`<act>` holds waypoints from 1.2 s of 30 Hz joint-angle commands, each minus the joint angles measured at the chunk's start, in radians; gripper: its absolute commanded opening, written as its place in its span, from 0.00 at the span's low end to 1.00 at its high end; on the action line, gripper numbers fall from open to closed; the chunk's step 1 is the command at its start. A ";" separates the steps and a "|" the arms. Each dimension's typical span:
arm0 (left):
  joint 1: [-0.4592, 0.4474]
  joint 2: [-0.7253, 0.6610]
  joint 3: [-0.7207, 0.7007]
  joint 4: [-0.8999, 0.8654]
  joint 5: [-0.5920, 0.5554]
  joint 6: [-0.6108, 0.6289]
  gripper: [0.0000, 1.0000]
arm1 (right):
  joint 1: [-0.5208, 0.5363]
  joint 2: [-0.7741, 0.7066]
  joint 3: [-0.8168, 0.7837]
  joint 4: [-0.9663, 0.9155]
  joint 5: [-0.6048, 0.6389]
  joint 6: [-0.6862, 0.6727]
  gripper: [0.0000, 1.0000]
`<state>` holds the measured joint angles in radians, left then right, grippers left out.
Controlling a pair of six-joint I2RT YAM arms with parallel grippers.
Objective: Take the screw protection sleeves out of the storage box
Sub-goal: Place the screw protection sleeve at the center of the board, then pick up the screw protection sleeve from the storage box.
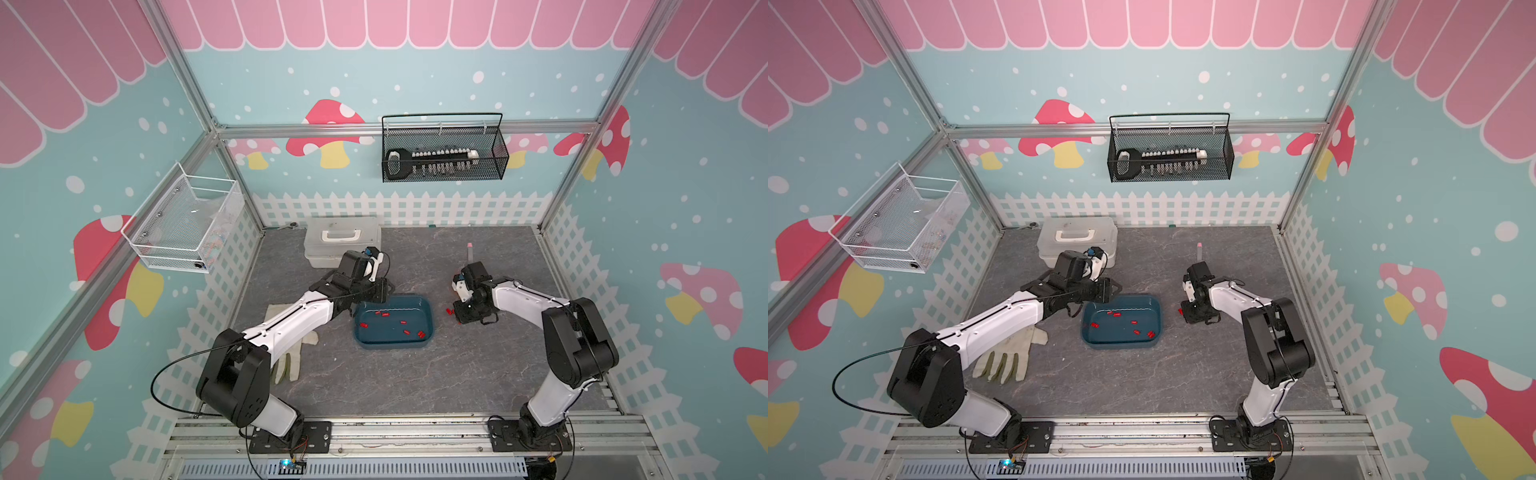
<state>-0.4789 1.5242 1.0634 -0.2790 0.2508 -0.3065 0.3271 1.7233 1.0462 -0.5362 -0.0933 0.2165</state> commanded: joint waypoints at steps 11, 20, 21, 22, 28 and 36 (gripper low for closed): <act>0.002 -0.002 0.018 0.018 -0.014 0.010 0.49 | 0.047 -0.200 0.026 -0.080 -0.004 -0.027 0.34; 0.009 -0.052 -0.026 0.041 -0.078 -0.024 0.49 | 0.125 -0.303 0.056 -0.074 -0.040 -0.017 0.34; 0.012 -0.060 -0.031 0.041 -0.093 -0.034 0.49 | 0.138 -0.299 0.062 -0.073 -0.042 -0.016 0.33; 0.017 -0.069 -0.033 0.029 -0.112 -0.047 0.49 | 0.156 -0.291 0.074 -0.073 -0.042 -0.013 0.33; 0.047 -0.174 -0.049 -0.147 -0.219 -0.110 0.49 | 0.276 -0.205 0.159 -0.051 -0.049 -0.009 0.33; 0.064 -0.309 -0.216 -0.152 -0.198 -0.171 0.50 | 0.389 -0.070 0.286 -0.007 -0.094 -0.038 0.32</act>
<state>-0.4183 1.2221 0.8898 -0.3950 0.0582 -0.4400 0.6914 1.6146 1.2881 -0.5625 -0.1684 0.1978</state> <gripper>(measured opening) 0.495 0.323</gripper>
